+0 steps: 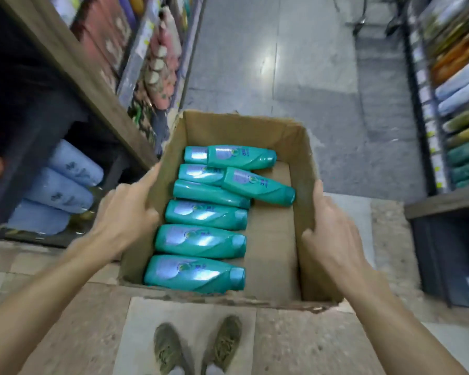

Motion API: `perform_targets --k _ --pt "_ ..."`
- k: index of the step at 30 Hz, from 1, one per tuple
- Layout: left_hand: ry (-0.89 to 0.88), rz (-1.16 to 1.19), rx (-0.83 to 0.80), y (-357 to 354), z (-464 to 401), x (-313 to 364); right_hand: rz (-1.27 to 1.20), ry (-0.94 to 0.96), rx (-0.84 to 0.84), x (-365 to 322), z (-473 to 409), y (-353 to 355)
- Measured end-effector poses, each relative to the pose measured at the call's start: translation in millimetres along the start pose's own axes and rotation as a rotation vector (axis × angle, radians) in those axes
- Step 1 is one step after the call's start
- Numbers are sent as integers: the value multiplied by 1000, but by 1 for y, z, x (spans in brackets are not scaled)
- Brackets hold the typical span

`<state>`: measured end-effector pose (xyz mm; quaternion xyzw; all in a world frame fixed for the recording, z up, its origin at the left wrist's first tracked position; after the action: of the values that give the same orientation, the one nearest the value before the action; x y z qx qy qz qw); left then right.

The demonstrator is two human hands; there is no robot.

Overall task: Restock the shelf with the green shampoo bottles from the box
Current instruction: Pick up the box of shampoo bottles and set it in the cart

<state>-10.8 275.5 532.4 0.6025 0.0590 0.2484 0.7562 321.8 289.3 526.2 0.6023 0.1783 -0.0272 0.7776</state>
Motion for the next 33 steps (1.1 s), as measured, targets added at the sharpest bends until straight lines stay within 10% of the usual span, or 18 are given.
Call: perform_targets --k 12,33 --pt "-197 142 335 349 -13 224 205 53 425 -2 -46 399" --pt "-500 164 226 410 -393 620 248 -175 394 212 -421 620"
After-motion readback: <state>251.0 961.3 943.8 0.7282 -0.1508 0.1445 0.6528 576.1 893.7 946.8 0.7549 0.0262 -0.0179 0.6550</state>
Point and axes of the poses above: each hand's wrist, its own z-axis away from the middle knuckle, its own y-axis out of the back of the hand, x = y × z, the point moved 10 cm from there along -z, towards the middle knuckle, and after that the axes turned 13 degrees about y, right-handed, at the moved point
